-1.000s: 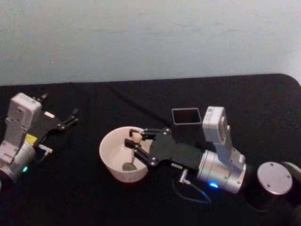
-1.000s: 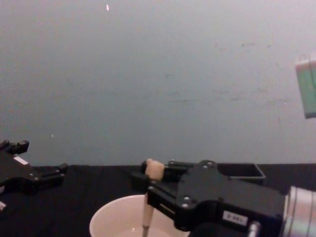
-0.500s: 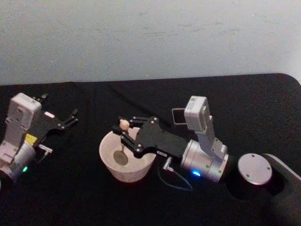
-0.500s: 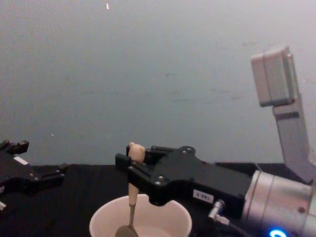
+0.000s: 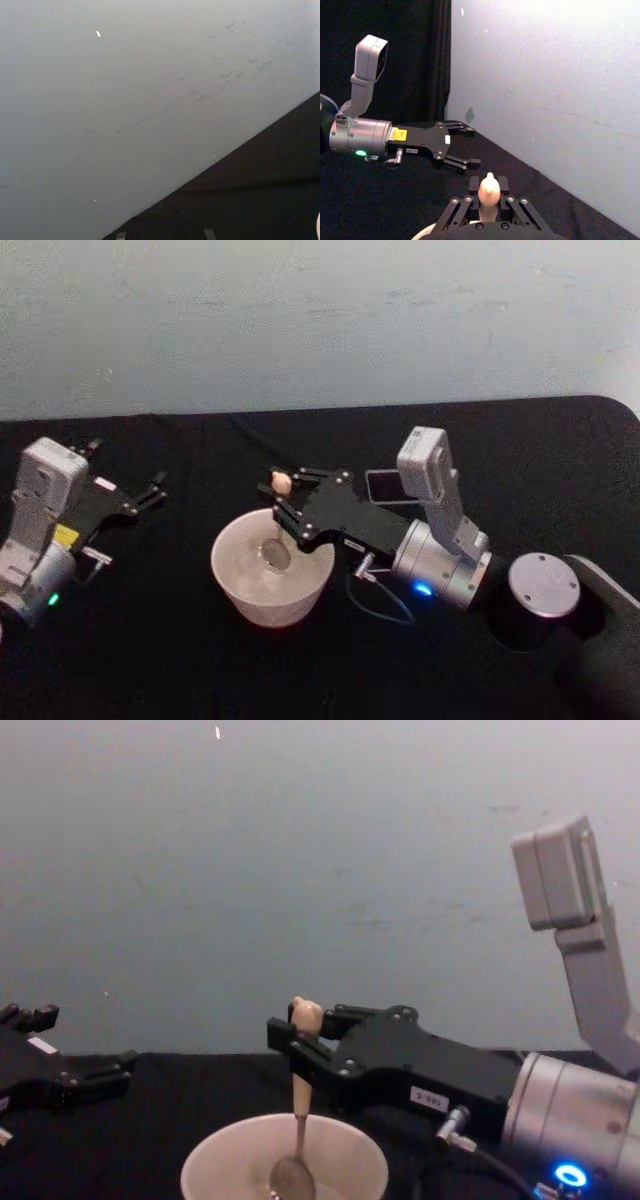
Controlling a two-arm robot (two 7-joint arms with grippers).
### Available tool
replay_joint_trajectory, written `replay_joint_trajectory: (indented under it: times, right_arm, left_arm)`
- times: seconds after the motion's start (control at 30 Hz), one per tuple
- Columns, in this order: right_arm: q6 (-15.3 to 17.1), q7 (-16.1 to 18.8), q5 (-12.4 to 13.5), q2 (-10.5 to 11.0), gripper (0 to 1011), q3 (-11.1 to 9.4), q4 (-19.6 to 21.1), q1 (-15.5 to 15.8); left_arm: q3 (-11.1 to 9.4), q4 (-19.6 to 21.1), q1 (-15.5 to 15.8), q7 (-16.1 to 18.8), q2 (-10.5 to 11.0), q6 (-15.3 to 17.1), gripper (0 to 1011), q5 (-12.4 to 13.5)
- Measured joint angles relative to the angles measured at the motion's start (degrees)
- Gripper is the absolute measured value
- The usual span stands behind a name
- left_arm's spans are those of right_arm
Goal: Pick up the stirring spoon with one hand, stir inside the cup, then place it back in its original position.
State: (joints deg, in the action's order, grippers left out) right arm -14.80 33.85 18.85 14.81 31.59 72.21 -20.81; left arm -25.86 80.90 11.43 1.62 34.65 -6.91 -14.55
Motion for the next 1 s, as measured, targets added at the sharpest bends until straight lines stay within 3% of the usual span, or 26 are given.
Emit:
replay_joint_trajectory:
  times: [0.5, 1.0]
  right_arm:
    - [-0.06, -0.01, -0.31, 0.61, 214, -1.08, 0.43, 0.56]
    - [0.82, 2.63, 1.92, 5.31, 214, -1.96, 6.81, 5.02]
  left_arm:
    - [0.00, 0.00, 0.00, 0.00, 0.00, 0.00, 1001, 0.00]
    - [0.00, 0.00, 0.00, 0.00, 0.00, 0.00, 1001, 0.00]
